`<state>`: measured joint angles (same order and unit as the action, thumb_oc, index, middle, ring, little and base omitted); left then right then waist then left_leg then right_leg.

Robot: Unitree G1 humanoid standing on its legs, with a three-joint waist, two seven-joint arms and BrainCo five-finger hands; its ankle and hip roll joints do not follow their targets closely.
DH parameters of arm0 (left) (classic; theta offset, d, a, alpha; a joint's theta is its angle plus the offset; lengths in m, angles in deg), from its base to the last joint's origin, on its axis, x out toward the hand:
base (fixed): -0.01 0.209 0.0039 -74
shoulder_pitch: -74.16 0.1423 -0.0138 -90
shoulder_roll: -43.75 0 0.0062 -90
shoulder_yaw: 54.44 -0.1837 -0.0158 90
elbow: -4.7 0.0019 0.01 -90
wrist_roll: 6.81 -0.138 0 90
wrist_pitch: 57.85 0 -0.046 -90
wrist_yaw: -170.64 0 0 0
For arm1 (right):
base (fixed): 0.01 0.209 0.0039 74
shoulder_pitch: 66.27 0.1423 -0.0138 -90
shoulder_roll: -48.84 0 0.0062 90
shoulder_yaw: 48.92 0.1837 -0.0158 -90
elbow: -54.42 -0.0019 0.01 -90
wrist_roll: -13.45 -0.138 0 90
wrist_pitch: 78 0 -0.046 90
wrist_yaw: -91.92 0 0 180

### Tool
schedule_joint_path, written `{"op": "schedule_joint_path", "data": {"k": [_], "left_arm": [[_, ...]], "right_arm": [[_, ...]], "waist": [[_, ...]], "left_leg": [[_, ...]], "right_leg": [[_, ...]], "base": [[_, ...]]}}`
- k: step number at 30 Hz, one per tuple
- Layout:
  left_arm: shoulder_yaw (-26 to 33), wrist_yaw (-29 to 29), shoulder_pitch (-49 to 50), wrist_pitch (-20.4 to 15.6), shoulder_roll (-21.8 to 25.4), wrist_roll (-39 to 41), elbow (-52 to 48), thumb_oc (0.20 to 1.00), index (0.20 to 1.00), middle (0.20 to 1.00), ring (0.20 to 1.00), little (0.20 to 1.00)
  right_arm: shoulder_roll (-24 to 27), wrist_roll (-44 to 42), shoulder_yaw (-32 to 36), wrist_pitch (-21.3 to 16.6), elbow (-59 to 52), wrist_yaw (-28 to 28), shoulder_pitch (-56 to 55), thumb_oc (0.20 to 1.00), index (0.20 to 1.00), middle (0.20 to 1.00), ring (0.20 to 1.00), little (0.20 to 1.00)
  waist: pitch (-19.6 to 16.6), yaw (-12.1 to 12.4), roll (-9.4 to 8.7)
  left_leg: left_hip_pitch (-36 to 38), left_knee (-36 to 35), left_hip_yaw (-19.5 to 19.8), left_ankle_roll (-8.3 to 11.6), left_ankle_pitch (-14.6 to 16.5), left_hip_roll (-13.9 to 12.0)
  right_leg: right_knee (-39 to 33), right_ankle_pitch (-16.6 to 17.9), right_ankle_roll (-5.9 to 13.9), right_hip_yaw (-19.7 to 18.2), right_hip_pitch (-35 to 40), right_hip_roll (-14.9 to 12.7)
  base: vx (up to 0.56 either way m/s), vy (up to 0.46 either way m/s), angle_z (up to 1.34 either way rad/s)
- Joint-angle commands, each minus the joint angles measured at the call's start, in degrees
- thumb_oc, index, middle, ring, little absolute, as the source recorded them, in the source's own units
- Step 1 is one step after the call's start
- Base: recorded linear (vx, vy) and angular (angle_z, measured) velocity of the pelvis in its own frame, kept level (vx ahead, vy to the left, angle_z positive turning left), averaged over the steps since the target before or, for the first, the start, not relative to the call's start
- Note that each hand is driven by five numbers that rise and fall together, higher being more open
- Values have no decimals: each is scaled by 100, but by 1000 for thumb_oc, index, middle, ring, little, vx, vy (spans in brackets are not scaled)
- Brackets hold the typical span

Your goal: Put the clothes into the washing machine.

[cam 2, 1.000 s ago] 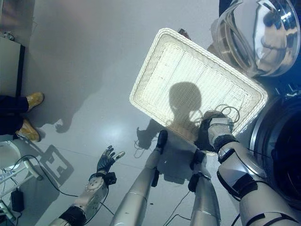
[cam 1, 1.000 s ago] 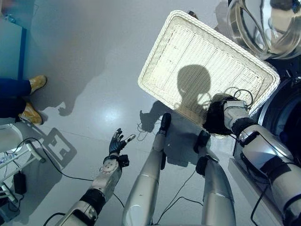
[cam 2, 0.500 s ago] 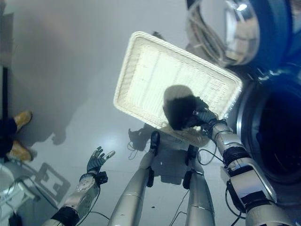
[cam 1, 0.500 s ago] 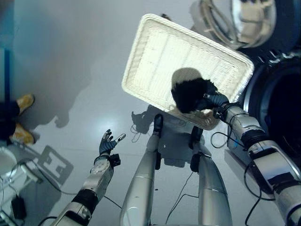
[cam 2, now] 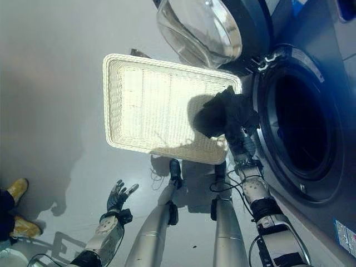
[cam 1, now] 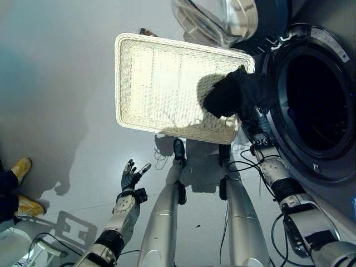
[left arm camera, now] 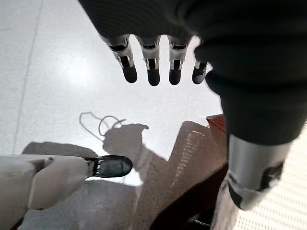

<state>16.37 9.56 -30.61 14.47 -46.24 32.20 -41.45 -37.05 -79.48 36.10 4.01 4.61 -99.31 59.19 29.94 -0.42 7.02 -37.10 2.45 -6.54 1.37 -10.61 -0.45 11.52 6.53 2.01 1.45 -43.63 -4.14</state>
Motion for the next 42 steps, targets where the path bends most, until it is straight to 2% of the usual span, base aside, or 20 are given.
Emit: {"op": "schedule_joint_path", "data": {"k": [1, 6, 9, 10, 15, 18, 20, 22, 23, 24, 29, 30, 31, 33, 34, 35, 36, 38, 40, 42], "left_arm": [[-6, 151, 146, -230, -25, -73, 85, 1000, 1000, 1000, 1000, 1000], [-40, 167, 177, -280, -10, -35, 76, 1000, 1000, 1000, 1000, 1000], [-113, 170, 143, -291, 19, -36, 128, 1000, 1000, 1000, 1000, 1000], [-122, 175, 134, -284, 22, -38, 128, 1000, 1000, 1000, 1000, 1000], [-297, 209, 25, -177, 90, -43, 178, 1000, 1000, 1000, 1000, 1000], [-445, 195, 41, 12, 296, -28, -20, 1000, 1000, 1000, 1000, 1000], [-471, 182, 87, 93, 371, -32, -120, 1000, 1000, 1000, 1000, 1000], [-565, 236, 138, 199, 515, 24, -311, 1000, 1000, 1000, 1000, 1000], [-594, 252, 174, 377, 681, 67, -519, 1000, 1000, 1000, 1000, 1000], [-591, 242, 195, 412, 707, 57, -563, 1000, 1000, 1000, 1000, 1000], [-659, 61, 274, 374, 855, 90, -661, 1000, 1000, 1000, 1000, 1000], [-708, 17, 328, 374, 900, 108, -752, 1000, 1000, 1000, 1000, 1000], [-719, 9, 338, 378, 907, 110, -769, 1000, 1000, 1000, 1000, 1000], [-751, -33, 367, 406, 932, 119, -821, 1000, 1000, 1000, 1000, 1000], [-773, -84, 356, 457, 954, 167, -857, 1000, 1000, 1000, 1000, 1000], [-785, -110, 346, 477, 971, 219, -870, 1000, 1000, 1000, 1000, 1000], [-779, -181, 359, 494, 949, 216, -860, 1000, 1000, 1000, 1000, 1000], [-789, -200, 362, 502, 934, 206, -861, 1000, 1000, 1000, 1000, 1000], [-846, -227, 323, 554, 939, 242, -883, 1000, 1000, 1000, 1000, 1000], [-839, -249, 313, 582, 935, 224, -872, 1000, 1000, 1000, 1000, 1000]], "right_arm": [[190, -724, 509, -676, -545, -215, -91, 200, 200, 200, 200, 200], [232, -1373, 824, -1126, -493, 27, -203, 200, 200, 200, 200, 200], [480, -1728, 1217, -1878, -267, 593, 42, 200, 200, 200, 200, 200], [512, -1682, 1242, -1940, -246, 657, 75, 200, 200, 200, 200, 200], [1245, -1398, 1567, -2748, 240, 2012, 900, 200, 200, 200, 200, 200], [2118, -1253, 1655, -3298, 762, 3183, 1551, 200, 200, 200, 200, 200], [2388, -1175, 1635, -3602, 922, 3521, 1723, 200, 200, 200, 200, 200], [2673, -536, 1607, -3959, 1055, 4129, 1911, 200, 200, 200, 200, 200], [2961, 253, 1455, -4266, 993, 4923, 2044, 200, 200, 200, 200, 200], [3031, 449, 1407, -4375, 936, 5191, 2104, 200, 200, 200, 200, 200], [3613, 343, 1261, -5421, 1004, 5658, 2553, 200, 200, 200, 200, 200], [3764, 75, 1379, -5901, 975, 5669, 2549, 442, 442, 442, 442, 442], [3786, 23, 1406, -6001, 989, 5676, 2532, 482, 482, 482, 482, 482], [3840, -33, 1477, -6189, 1032, 5738, 2492, 693, 693, 693, 693, 693], [3872, -52, 1516, -6212, 1011, 5820, 2441, 1000, 1000, 1000, 1000, 1000], [3863, -277, 1547, -6129, 952, 5738, 2406, 1000, 1000, 1000, 1000, 1000], [3812, -917, 1581, -5862, 1009, 5285, 2340, 1000, 1000, 1000, 1000, 1000], [3774, -1273, 1599, -5761, 1075, 4933, 2317, 1000, 1000, 1000, 1000, 1000], [3580, -2007, 1663, -4952, 1167, 4468, 2133, 1000, 1000, 1000, 1000, 1000], [3512, -2007, 1706, -4609, 1162, 4432, 2069, 1000, 1000, 1000, 1000, 1000]], "waist": [[-15, -129, 98], [-15, -206, 156], [-15, -219, 219], [-15, -216, 225], [-15, -148, 317], [-15, -43, 369], [-15, -11, 373], [-15, 21, 366], [-15, 44, 347], [-15, 46, 345], [-15, 51, 399], [-15, 35, 443], [-15, 34, 452], [-15, 29, 492], [-15, 13, 535], [-15, 6, 551], [-15, 10, 585], [-15, 13, 602], [-15, 12, 658], [-15, 15, 666]], "left_leg": [[11, 507, -30, -30, 679, 468], [62, 465, -127, -12, 667, 433], [106, 439, -163, 21, 660, 393], [103, 441, -165, 24, 659, 390], [74, 510, -169, 74, 673, 336], [-79, 700, -65, 112, 698, 319], [-148, 799, -14, 115, 724, 323], [-255, 905, 47, 106, 759, 326], [-336, 1013, 93, 82, 783, 322], [-369, 1050, 109, 78, 791, 322], [-480, 1132, 189, 70, 778, 311], [-499, 1150, 205, 78, 779, 308], [-500, 1155, 211, 80, 780, 311], [-507, 1169, 219, 82, 775, 312], [-505, 1178, 214, 92, 767, 310], [-501, 1180, 206, 98, 761, 309], [-496, 1166, 200, 96, 746, 317], [-494, 1152, 200, 92, 736, 322], [-508, 1157, 210, 94, 724, 349], [-504, 1151, 209, 92, 716, 353]], "right_leg": [[-5, -211, 222, 472, 162, 161], [-10, -241, 211, 407, 199, 176], [48, -320, 197, 414, 254, 180], [58, -327, 196, 418, 252, 179], [325, -523, 138, 516, 237, 178], [704, -730, 57, 644, 118, 177], [815, -784, 33, 681, 70, 166], [960, -849, 5, 734, -12, 160], [1129, -922, -33, 740, -97, 196], [1183, -945, -42, 735, -134, 206], [1420, -1078, -99, 690, -288, 248], [1502, -1144, -107, 670, -317, 242], [1524, -1159, -110, 667, -323, 240], [1596, -1205, -118, 648, -343, 240], [1669, -1254, -126, 629, -363, 232], [1697, -1276, -130, 627, -363, 229], [1714, -1293, -135, 610, -373, 227], [1708, -1295, -139, 597, -375, 230], [1683, -1270, -133, 574, -396, 216], [1667, -1258, -130, 571, -392, 215]], "base": [[5, 22, -23], [16, 0, -26], [50, -71, -8], [68, -115, -8], [55, -117, -9], [83, -168, 5], [81, -140, 21], [81, -152, 17], [73, -131, 14], [82, -136, 13], [25, -27, 2], [37, -6, 3], [33, 7, 2], [12, 22, 0], [21, 53, -3], [26, 77, -5], [12, 51, -3], [4, 20, -1], [-13, -4, 4], [-10, 4, 5]]}}
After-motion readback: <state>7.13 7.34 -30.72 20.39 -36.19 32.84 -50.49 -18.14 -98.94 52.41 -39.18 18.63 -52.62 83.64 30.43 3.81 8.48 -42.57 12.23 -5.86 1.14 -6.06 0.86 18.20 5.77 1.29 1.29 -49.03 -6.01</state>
